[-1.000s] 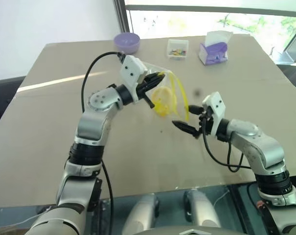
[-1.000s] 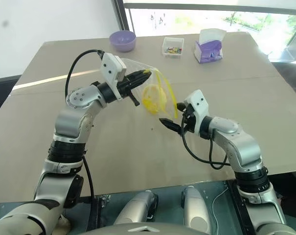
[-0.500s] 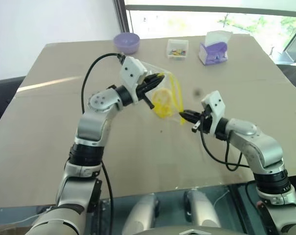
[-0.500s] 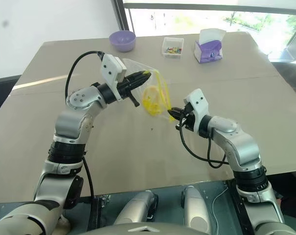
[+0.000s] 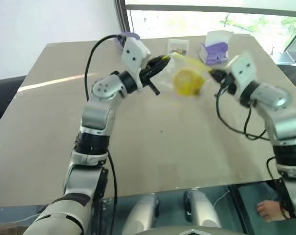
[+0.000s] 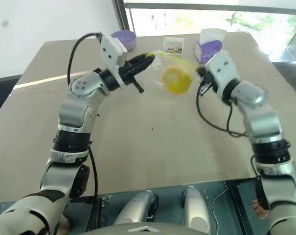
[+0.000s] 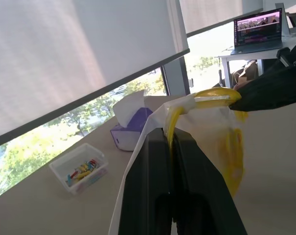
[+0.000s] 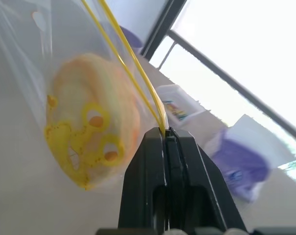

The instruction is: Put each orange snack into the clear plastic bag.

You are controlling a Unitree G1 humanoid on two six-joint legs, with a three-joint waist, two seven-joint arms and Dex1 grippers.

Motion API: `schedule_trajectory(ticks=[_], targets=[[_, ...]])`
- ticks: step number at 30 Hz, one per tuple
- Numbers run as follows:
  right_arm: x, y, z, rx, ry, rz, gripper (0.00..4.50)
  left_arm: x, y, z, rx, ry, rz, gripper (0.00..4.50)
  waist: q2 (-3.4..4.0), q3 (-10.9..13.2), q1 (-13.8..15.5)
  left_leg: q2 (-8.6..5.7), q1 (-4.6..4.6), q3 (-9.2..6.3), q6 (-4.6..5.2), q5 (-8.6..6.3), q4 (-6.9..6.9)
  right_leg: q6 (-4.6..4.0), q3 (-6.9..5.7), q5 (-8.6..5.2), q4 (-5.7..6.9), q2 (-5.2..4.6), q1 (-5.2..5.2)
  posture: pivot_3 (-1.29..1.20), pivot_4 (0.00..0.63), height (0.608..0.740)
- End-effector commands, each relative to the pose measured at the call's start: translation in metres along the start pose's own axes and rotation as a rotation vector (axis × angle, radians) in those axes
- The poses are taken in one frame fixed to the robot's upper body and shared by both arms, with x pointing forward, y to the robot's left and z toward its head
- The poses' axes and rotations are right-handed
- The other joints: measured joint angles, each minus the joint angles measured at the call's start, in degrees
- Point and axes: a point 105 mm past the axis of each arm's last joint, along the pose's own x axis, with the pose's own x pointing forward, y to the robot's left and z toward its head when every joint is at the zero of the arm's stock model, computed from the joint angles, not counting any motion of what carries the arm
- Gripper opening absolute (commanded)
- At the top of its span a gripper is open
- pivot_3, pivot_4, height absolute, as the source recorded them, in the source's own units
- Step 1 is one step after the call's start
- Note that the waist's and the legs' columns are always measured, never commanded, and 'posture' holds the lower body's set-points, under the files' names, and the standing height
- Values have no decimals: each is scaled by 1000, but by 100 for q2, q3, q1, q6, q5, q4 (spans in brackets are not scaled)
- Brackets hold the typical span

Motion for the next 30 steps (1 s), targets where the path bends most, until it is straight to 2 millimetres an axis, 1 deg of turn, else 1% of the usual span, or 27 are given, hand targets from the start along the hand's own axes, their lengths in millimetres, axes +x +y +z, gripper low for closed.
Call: schedule_trajectory(ticks=[1,3,5,7,9,11,13,15,17,18,20,21,22,24,25,26,28,30], targets=[[-7,-5,3,-161,7,17,58,-11,-13,-9,18,22,-56,0,0,0,-12,1,-1,1,2,-1,-2,0,2,0,-3,0,-1,0,150,740],[-10,5,-5,-185,25,56,58,-17,-25,-23,41,63,-97,0,1,0,-18,2,2,11,5,-3,-7,0,13,0,-5,0,-3,0,150,740],[-15,23,-13,-184,42,121,58,-25,-39,-35,60,101,-142,0,1,0,0,3,0,10,7,-4,-7,0,13,0,-7,2,-4,0,150,740],[-23,48,-26,-162,77,207,58,-36,-56,-49,71,144,-204,0,1,0,17,3,-1,7,8,-4,-4,0,12,0,-7,1,-4,0,150,740],[-34,78,-38,-115,102,298,58,-49,-70,-61,64,186,-252,0,1,0,25,3,-2,7,8,-5,0,0,12,0,-6,0,-4,0,150,740],[-43,98,-42,-71,113,358,58,-58,-78,-67,66,213,-282,0,1,0,29,3,0,7,9,-6,1,0,13,0,-6,-1,0,0,150,740],[-49,109,-46,-48,128,384,58,-64,-81,-70,53,227,-284,0,1,0,25,4,2,9,11,-7,3,1,14,1,-6,-1,4,0,150,740],[-54,115,-50,-34,146,415,58,-68,-82,-73,62,240,-292,0,1,0,25,4,4,10,11,-7,5,4,15,3,-6,0,8,0,150,740],[-57,115,-50,-20,149,423,58,-71,-82,-73,61,244,-292,0,2,0,24,5,14,12,29,-17,5,6,15,4,-6,2,17,0,150,740],[-58,114,-49,-16,148,421,591,-72,-82,-74,64,246,-294,0,2,0,24,6,19,12,29,-17,7,8,15,6,-5,5,22,0,150,740],[-65,106,-46,-18,140,403,1164,-72,-81,-73,79,246,-303,0,1,0,31,10,20,11,29,-16,9,8,13,7,-6,10,24,0,150,740],[-67,102,-44,-20,135,392,1736,-72,-81,-73,87,246,-308,0,2,0,36,10,17,9,19,-11,9,7,11,7,-5,10,22,0,150,740],[-69,99,-41,-25,128,391,1868,-72,-81,-73,92,246,-310,0,2,0,39,10,16,9,10,-6,9,6,12,7,-6,9,22,0,150,740],[-72,97,-22,-9,67,416,1868,-71,-80,-73,114,241,-318,0,2,0,47,9,12,12,11,-6,9,6,14,8,-9,7,20,0,150,740],[-71,97,-11,-7,21,421,1868,-71,-79,-72,120,237,-319,0,1,0,40,9,11,15,12,-7,9,6,16,8,-12,6,19,0,150,740],[-70,96,-4,-6,-9,423,1868,-71,-79,-72,124,235,-319,0,1,0,25,10,12,15,13,-8,8,6,17,7,-14,7,20,0,150,740],[-60,98,16,-8,-86,415,1868,-70,-78,-72,144,228,-323,0,1,0,21,13,13,17,13,-8,7,6,18,7,-14,8,20,0,150,740],[-50,104,30,-27,-139,419,1868,-69,-77,-71,154,222,-323,0,2,0,9,20,15,21,13,-8,6,6,20,8,-14,14,20,0,150,740]])
